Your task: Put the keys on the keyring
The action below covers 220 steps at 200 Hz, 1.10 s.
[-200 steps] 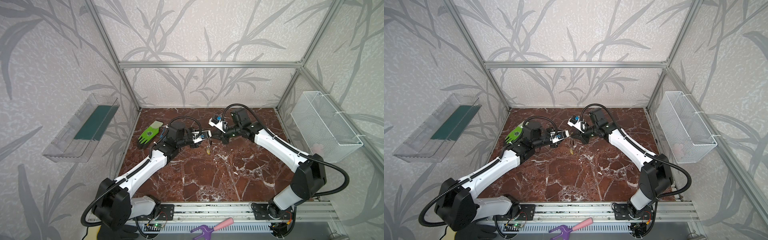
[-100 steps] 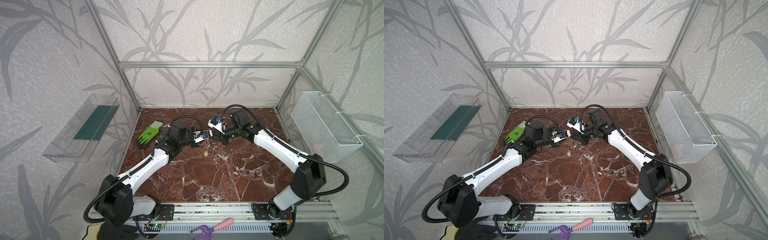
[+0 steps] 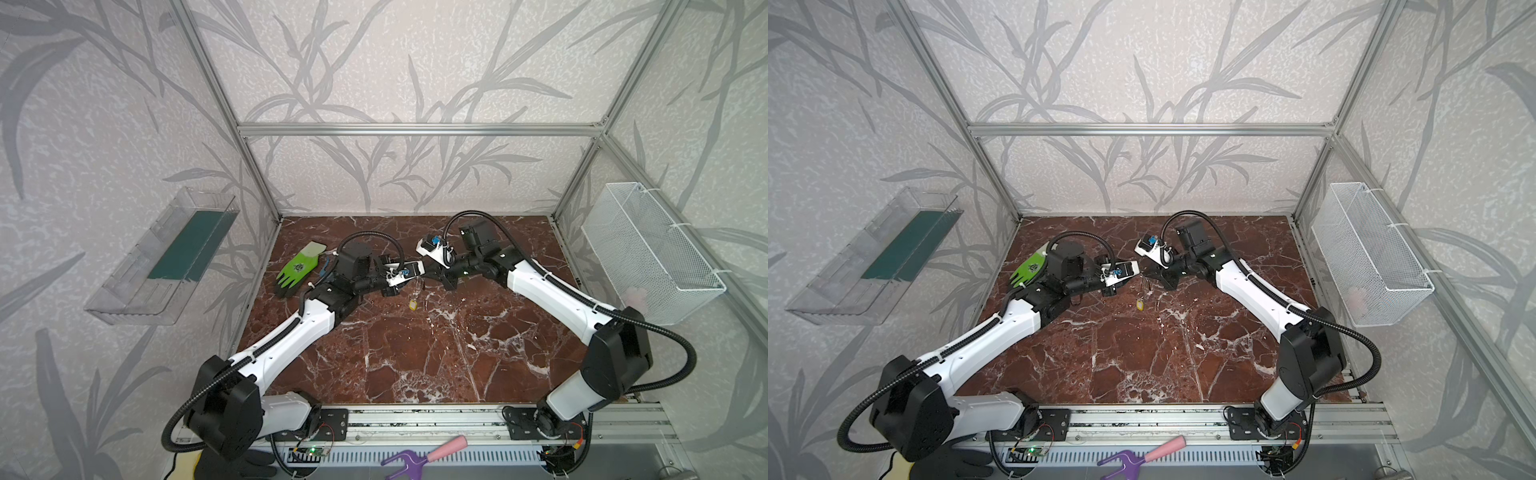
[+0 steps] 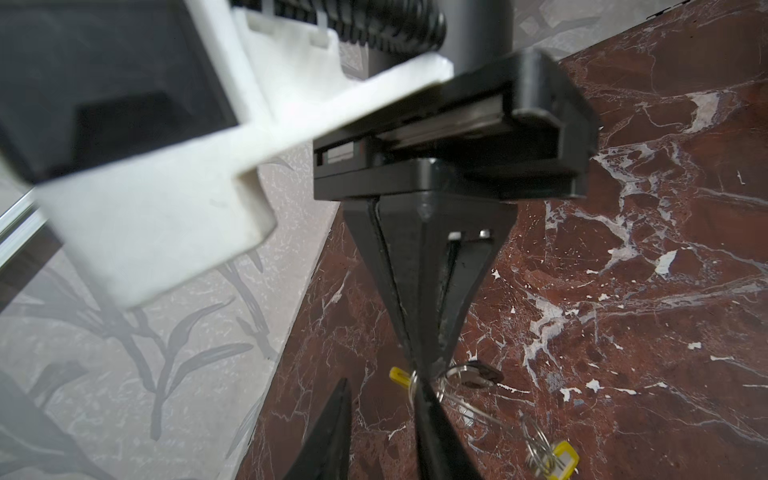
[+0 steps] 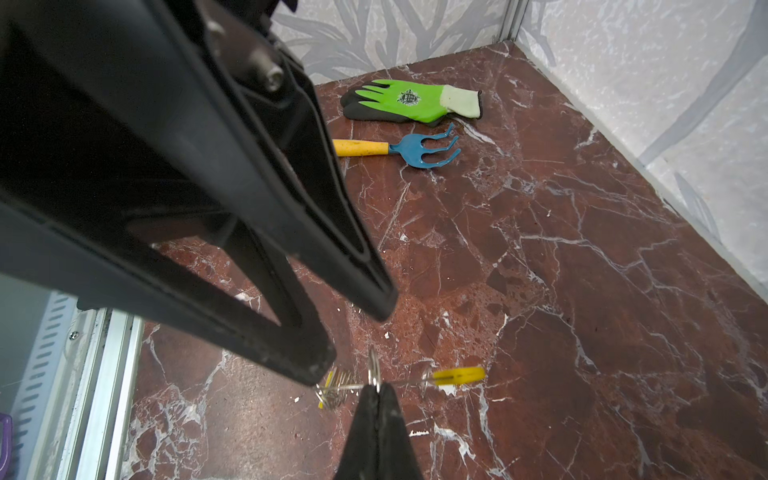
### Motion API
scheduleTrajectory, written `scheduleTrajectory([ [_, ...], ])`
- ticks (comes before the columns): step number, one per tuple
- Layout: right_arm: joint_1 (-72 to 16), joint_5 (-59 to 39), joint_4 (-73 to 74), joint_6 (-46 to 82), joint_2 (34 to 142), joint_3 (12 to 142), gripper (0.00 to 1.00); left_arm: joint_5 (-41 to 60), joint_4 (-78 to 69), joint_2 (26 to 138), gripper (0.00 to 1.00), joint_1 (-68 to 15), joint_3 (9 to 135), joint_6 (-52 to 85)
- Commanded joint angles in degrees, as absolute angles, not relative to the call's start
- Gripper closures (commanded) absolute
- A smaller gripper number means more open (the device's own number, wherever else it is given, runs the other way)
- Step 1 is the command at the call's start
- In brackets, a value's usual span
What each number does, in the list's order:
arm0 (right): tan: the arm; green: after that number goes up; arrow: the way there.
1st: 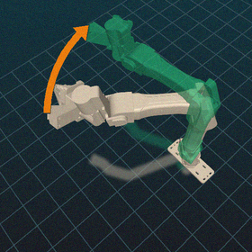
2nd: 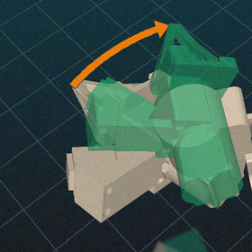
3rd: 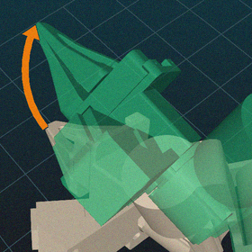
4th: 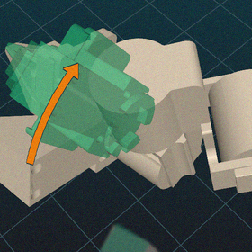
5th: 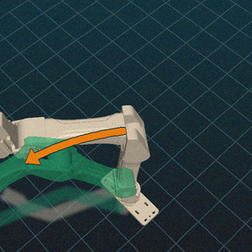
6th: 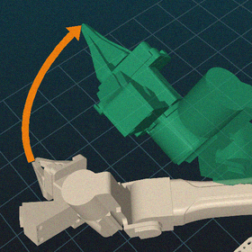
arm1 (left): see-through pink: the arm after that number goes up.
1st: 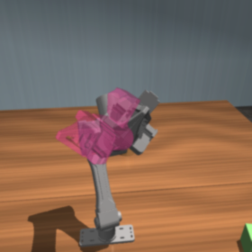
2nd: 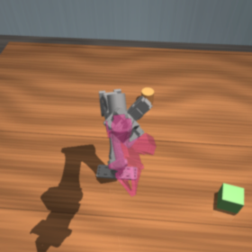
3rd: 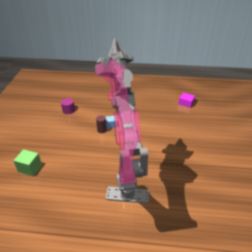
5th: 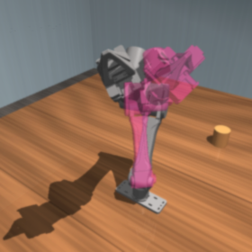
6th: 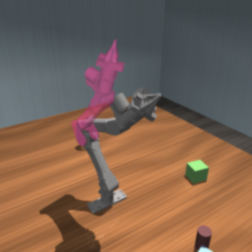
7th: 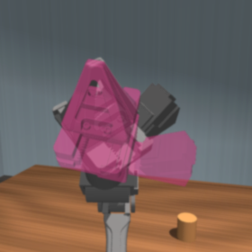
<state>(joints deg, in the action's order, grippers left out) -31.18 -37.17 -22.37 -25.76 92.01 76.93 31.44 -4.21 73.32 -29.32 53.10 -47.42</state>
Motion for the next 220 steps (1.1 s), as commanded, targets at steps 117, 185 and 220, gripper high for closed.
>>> scheduleTrajectory([
  [117,-31.5,-44.3,-18.5,-28.1,89.1,74.8,1.00,31.8,-1.5,76.6,0.78,-29.8,55.1,-48.8],
  [185,-31.9,-46.0,-11.8,-39.0,84.5,67.4,1.00,32.6,0.2,77.1,0.85,-29.8,55.7,-49.6],
  [220,-32.2,-46.0,-12.4,-41.4,85.0,67.5,1.00,34.5,-0.2,77.2,0.93,-29.9,55.8,-49.6],
])
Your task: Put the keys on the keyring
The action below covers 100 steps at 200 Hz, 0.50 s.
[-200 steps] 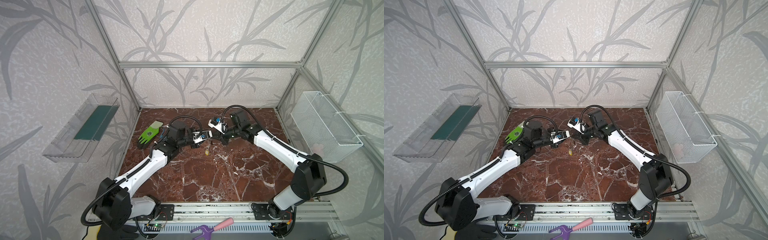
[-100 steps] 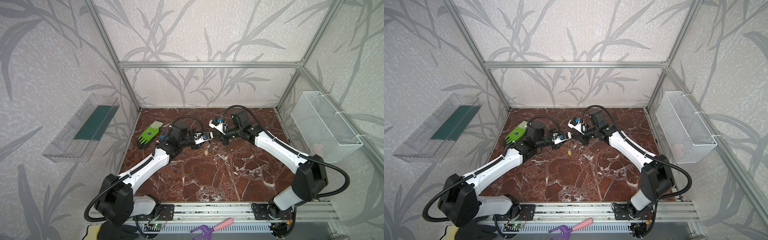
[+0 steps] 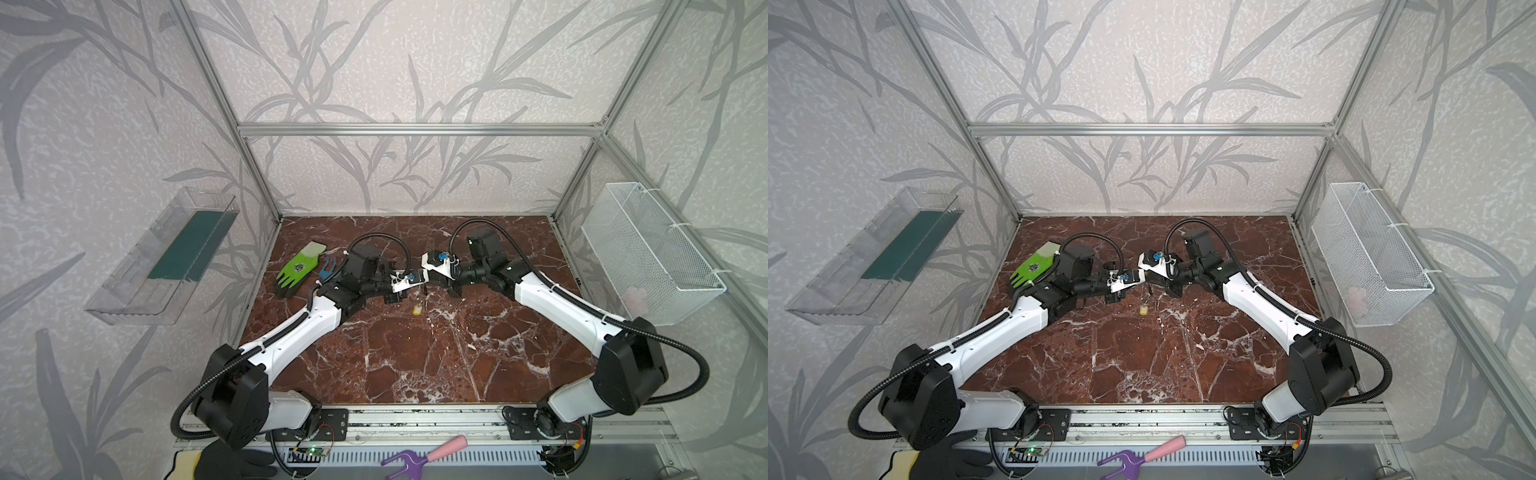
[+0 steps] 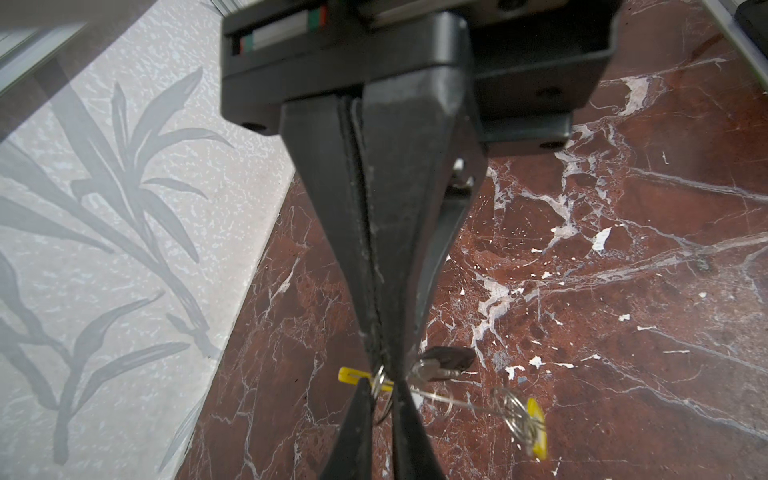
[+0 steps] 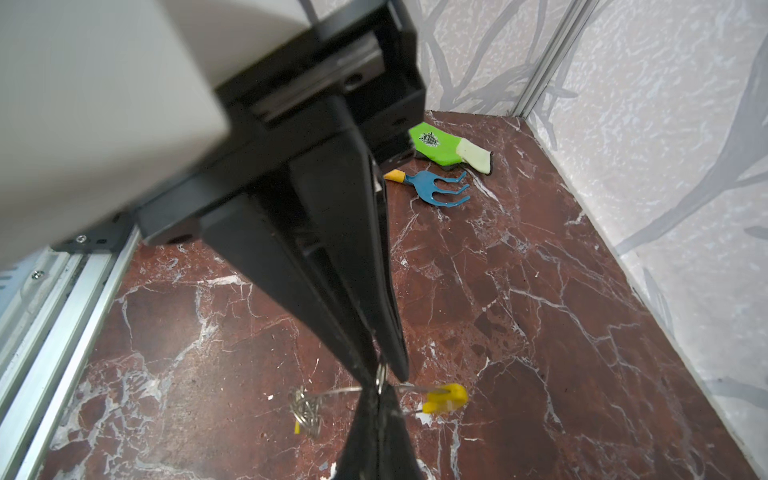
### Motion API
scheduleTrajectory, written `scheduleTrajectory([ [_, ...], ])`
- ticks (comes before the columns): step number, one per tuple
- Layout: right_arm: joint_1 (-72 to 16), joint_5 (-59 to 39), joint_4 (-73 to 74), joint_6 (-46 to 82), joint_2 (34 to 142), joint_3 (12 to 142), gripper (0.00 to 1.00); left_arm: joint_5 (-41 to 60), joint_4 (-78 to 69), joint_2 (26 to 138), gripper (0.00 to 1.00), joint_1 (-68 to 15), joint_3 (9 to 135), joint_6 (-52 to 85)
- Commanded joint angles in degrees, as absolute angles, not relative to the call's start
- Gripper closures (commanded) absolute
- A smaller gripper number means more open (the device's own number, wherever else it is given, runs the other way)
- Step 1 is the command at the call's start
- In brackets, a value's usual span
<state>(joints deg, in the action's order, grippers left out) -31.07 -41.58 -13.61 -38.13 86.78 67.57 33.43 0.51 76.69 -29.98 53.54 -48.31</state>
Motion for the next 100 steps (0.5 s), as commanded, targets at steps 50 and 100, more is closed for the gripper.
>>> scheduleTrajectory([
  [50,-31.2,-42.2,-8.0,-39.3,83.8,64.5,0.75,36.1,-2.9,76.9,1.00,-29.8,55.2,-46.7],
  [100,-25.9,-46.6,7.7,-28.3,80.3,56.6,0.75,40.5,-14.1,76.6,1.00,-28.4,52.7,-38.2],
])
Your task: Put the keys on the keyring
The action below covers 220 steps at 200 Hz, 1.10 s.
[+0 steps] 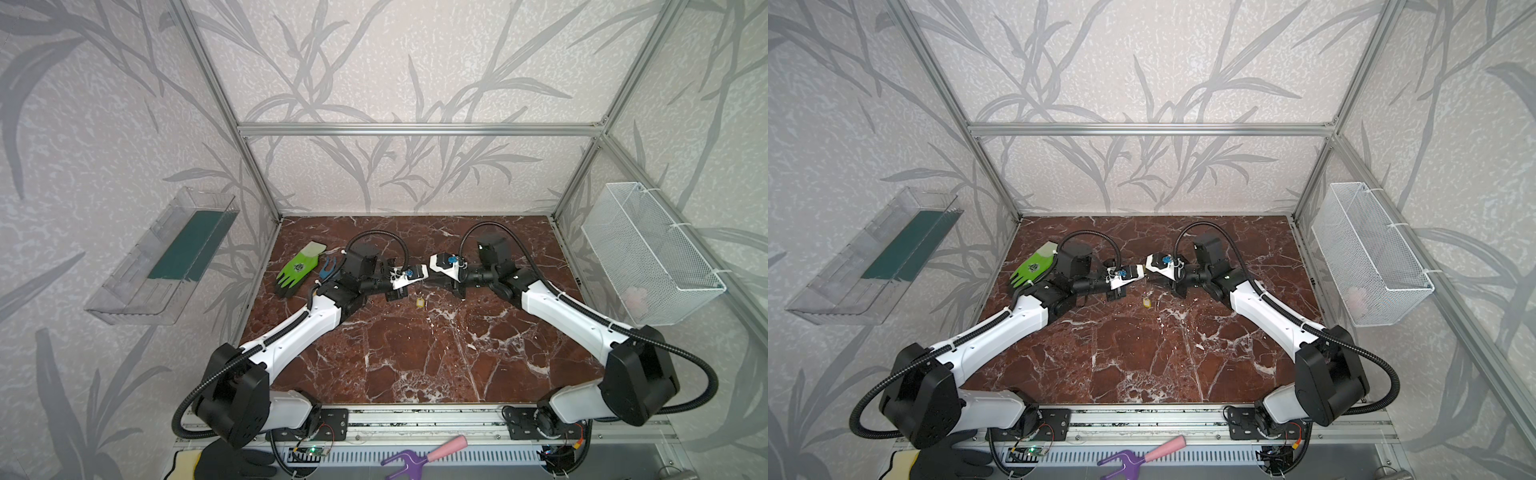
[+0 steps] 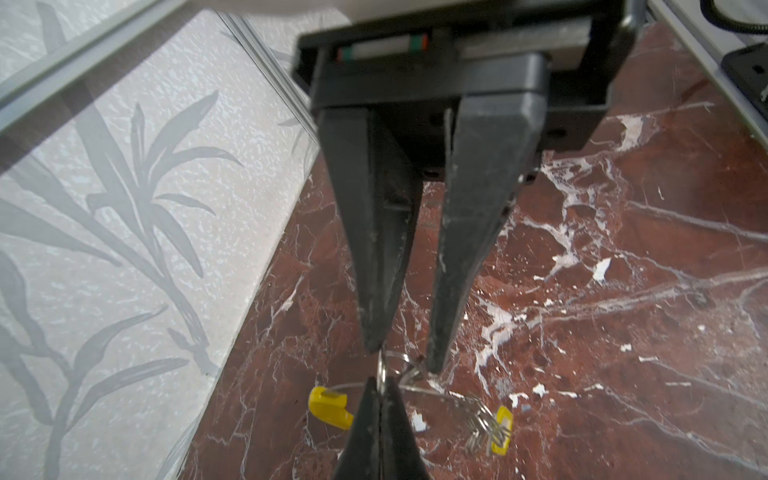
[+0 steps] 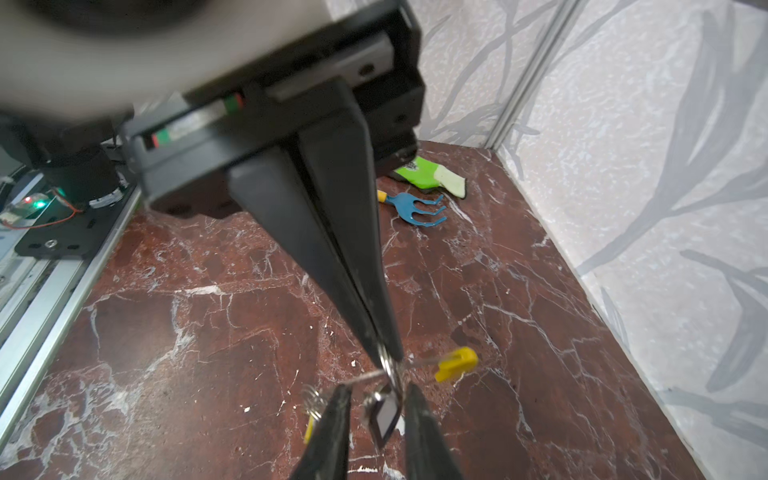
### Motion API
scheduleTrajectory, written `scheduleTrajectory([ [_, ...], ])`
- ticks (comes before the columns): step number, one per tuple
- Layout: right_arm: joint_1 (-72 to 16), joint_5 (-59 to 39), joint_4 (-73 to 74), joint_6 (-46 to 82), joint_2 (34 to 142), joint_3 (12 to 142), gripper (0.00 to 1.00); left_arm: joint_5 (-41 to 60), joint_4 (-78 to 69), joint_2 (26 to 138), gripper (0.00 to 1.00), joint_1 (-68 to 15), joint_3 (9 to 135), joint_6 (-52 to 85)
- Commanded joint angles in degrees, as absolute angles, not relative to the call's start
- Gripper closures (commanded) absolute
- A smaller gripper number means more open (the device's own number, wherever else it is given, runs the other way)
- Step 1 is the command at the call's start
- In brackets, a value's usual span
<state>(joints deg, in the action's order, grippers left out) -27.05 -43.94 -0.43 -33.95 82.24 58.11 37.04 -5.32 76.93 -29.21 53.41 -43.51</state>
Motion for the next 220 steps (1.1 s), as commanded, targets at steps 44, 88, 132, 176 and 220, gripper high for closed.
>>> scheduleTrajectory([
  [44,-25.8,-46.9,10.9,-25.4,79.5,56.2,0.76,43.6,-21.6,76.8,1.00,-27.4,51.6,-32.2],
  [88,-25.1,-46.2,16.5,-21.4,78.4,55.9,0.76,46.3,-26.5,76.8,1.00,-26.8,50.5,-28.0],
  [132,-24.6,-50.5,18.2,-19.0,79.7,57.5,0.78,48.2,-28.1,77.0,1.00,-26.4,50.1,-26.4],
  [176,-24.7,-53.1,18.9,-18.2,80.9,58.4,0.79,49.3,-27.6,77.3,1.00,-26.4,50.4,-26.2],
  [220,-24.7,-54.5,14.0,-19.8,82.5,60.4,0.79,49.6,-28.2,77.1,1.00,-26.3,50.4,-25.9],
])
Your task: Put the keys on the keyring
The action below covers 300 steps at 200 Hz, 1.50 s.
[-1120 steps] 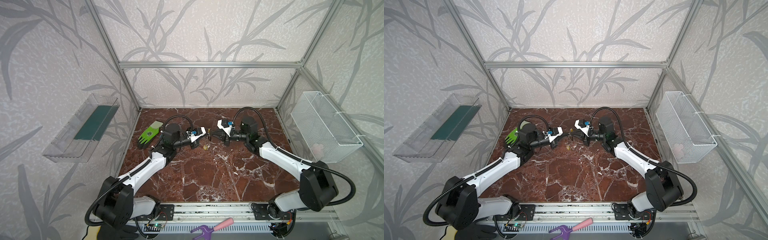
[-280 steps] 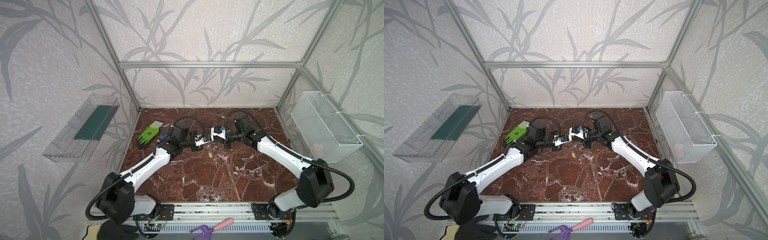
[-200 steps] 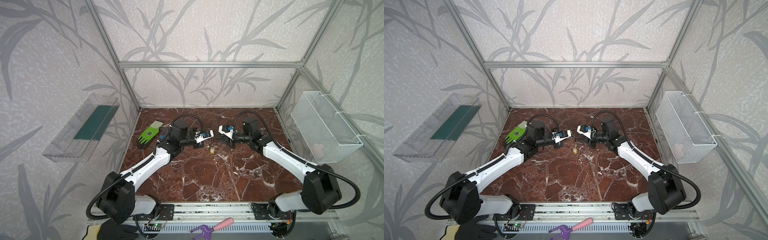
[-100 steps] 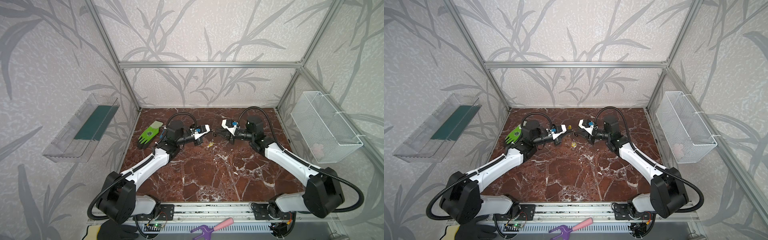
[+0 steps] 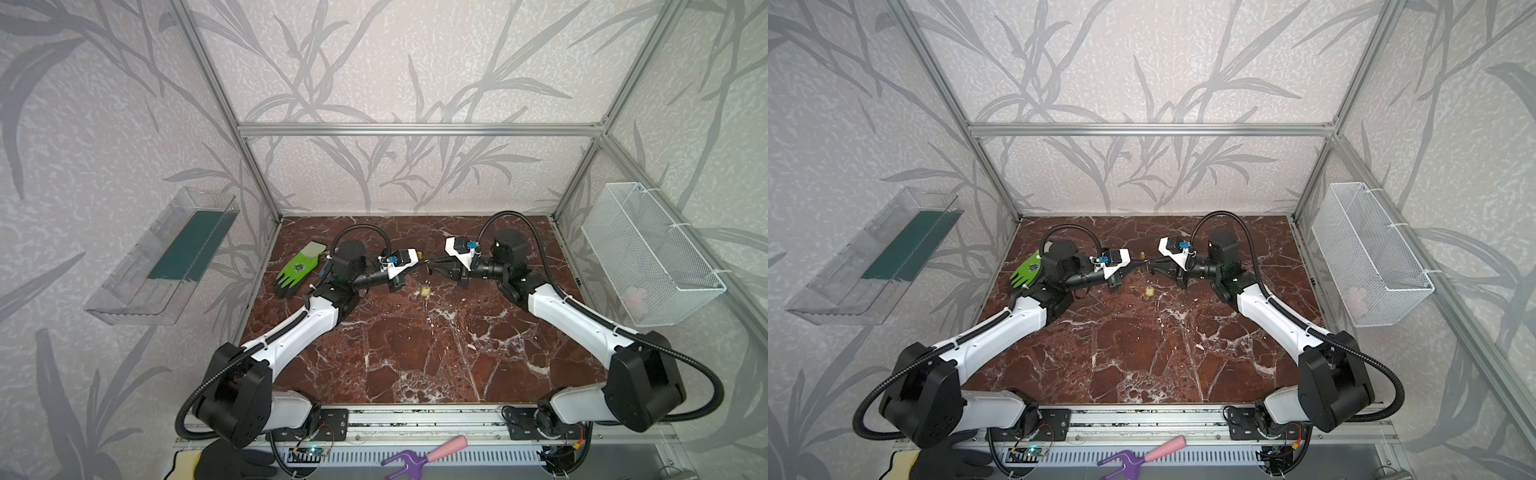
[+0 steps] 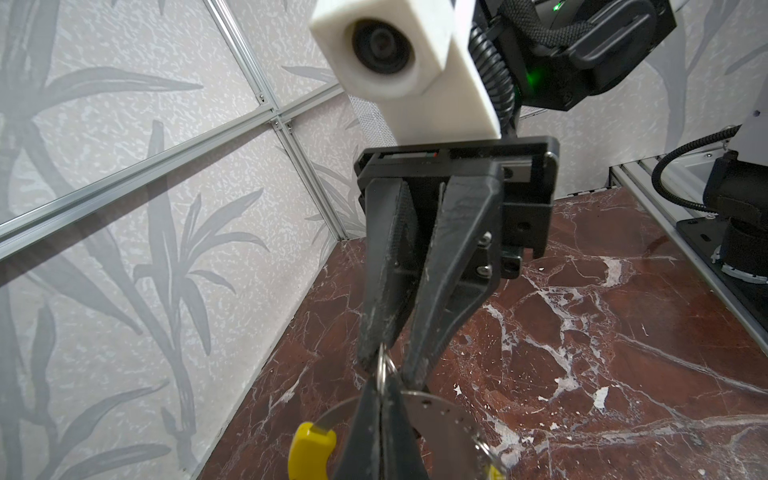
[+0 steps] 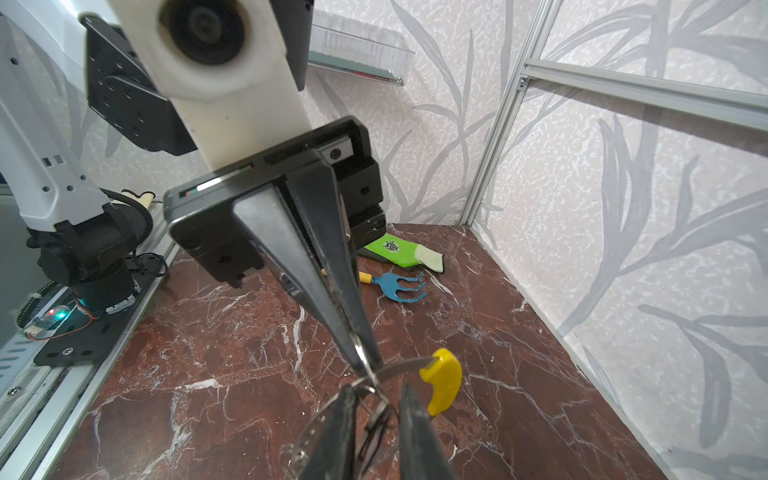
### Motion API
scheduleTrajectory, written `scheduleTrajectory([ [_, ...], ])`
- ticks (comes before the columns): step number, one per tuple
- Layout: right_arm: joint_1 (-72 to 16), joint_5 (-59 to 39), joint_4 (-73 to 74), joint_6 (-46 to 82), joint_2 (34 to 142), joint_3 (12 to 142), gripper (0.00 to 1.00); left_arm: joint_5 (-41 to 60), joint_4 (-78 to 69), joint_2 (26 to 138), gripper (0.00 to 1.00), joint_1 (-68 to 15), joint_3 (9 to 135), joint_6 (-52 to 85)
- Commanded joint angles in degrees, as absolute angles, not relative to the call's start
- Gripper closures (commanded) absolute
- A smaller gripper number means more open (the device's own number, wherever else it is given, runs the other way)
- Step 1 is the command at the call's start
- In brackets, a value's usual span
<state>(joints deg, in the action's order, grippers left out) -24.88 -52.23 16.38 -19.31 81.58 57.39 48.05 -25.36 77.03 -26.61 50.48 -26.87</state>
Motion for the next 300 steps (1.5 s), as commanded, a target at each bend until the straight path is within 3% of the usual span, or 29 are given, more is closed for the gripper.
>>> scheduleTrajectory([
  [1,-24.7,-54.5,13.8,-19.8,82.6,60.4,0.79,49.6,-28.3,77.1,1.00,-26.3,50.4,-25.8],
  [41,-24.3,-51.6,17.5,-17.0,83.2,57.0,0.65,48.5,-29.8,77.1,1.00,-26.3,50.2,-25.5],
  [64,-24.1,-52.3,21.0,-13.5,84.3,56.3,0.64,48.0,-30.1,77.1,1.00,-26.2,50.3,-25.5],
  [99,-24.2,-53.3,23.5,-10.9,85.8,56.9,0.72,47.9,-31.3,77.3,1.00,-26.3,50.1,-25.0],
  [146,-24.1,-54.3,23.4,-11.2,86.5,56.9,0.97,47.0,-35.5,77.5,1.00,-26.2,49.4,-22.9],
  [241,-25.1,-60.9,13.6,-15.8,90.1,62.1,1.00,48.7,-44.7,79.5,1.00,-26.3,48.4,-15.8],
  [256,-25.2,-61.9,12.7,-15.9,90.7,63.1,0.96,48.9,-44.9,79.7,1.00,-26.4,48.5,-15.4],
  [277,-25.0,-59.9,11.1,-17.0,90.2,63.5,0.75,49.0,-44.8,79.8,1.00,-26.4,48.4,-15.2],
  [300,-23.4,-53.5,11.0,-21.5,86.2,60.6,0.67,48.9,-42.9,79.5,1.00,-26.3,48.3,-16.3],
])
